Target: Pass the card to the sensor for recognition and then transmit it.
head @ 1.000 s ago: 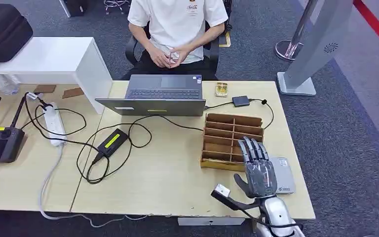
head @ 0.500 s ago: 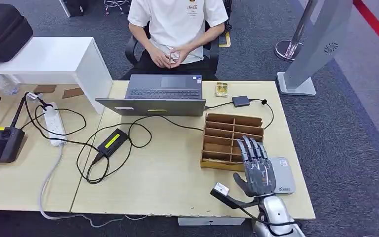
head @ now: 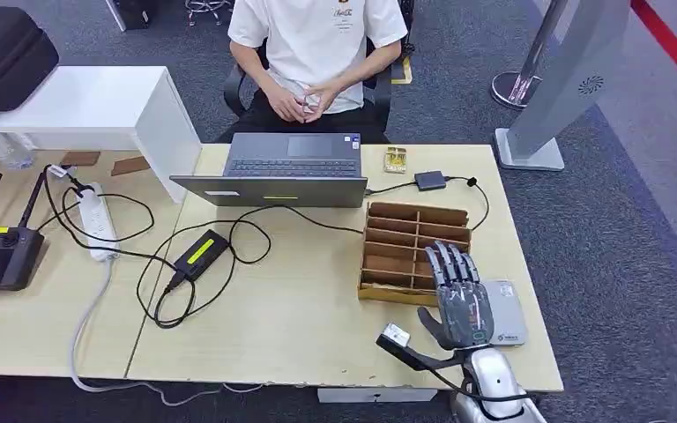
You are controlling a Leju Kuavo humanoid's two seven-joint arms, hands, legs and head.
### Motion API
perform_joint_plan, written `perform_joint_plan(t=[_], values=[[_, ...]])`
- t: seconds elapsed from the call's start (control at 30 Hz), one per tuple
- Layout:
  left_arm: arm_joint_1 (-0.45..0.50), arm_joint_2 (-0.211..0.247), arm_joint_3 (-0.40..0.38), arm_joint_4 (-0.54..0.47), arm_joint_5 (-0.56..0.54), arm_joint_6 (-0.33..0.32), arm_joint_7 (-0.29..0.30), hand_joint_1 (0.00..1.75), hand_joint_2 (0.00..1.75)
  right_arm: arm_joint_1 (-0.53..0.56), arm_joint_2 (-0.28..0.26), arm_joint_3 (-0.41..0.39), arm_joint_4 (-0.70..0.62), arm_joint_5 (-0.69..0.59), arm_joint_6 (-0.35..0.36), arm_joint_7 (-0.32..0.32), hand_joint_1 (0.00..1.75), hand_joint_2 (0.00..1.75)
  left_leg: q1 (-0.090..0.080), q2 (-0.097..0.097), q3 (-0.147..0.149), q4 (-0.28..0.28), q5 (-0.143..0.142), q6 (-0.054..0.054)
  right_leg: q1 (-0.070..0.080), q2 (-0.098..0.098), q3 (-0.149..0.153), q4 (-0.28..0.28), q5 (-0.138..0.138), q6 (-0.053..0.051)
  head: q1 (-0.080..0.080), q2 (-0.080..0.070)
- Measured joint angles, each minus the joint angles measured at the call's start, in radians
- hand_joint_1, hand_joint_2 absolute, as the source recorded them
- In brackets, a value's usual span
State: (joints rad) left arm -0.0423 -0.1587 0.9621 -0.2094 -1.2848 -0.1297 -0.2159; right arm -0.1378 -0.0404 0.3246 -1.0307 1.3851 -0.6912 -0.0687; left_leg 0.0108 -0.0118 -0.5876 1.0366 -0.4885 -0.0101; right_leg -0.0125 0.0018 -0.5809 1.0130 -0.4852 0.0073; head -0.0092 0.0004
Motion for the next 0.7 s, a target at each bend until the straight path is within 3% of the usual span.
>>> perform_joint_plan(t=[0.3, 0.33, 0.7], values=[[0.0, 0.0, 0.0, 0.0, -0.004, -0.002, 0.0, 0.0, 1.75, 0.0, 0.0, 0.0, -0.003, 0.009, 0.0, 0.003, 0.0, 1.75, 0.0, 0.0, 0.0, 0.0, 0.0, 0.0, 0.0, 0.0, 0.0, 0.0, 0.0, 0.0, 0.0, 0.0], [0.0, 0.0, 0.0, 0.0, -0.005, -0.002, 0.0, 0.0, 1.75, 0.0, 0.0, 0.0, -0.003, 0.009, 0.0, 0.003, 1.75, 1.75, 0.0, 0.0, 0.0, 0.0, 0.0, 0.0, 0.0, 0.0, 0.0, 0.0, 0.0, 0.0, 0.0, 0.0], [0.0, 0.0, 0.0, 0.0, 0.001, -0.006, 0.0, 0.0, 1.75, 0.005, 0.0, -0.003, -0.013, -0.047, 0.0, -0.029, 1.75, 1.75, 0.0, 0.0, 0.0, 0.0, 0.0, 0.0, 0.0, 0.0, 0.0, 0.0, 0.0, 0.0, 0.0, 0.0]])
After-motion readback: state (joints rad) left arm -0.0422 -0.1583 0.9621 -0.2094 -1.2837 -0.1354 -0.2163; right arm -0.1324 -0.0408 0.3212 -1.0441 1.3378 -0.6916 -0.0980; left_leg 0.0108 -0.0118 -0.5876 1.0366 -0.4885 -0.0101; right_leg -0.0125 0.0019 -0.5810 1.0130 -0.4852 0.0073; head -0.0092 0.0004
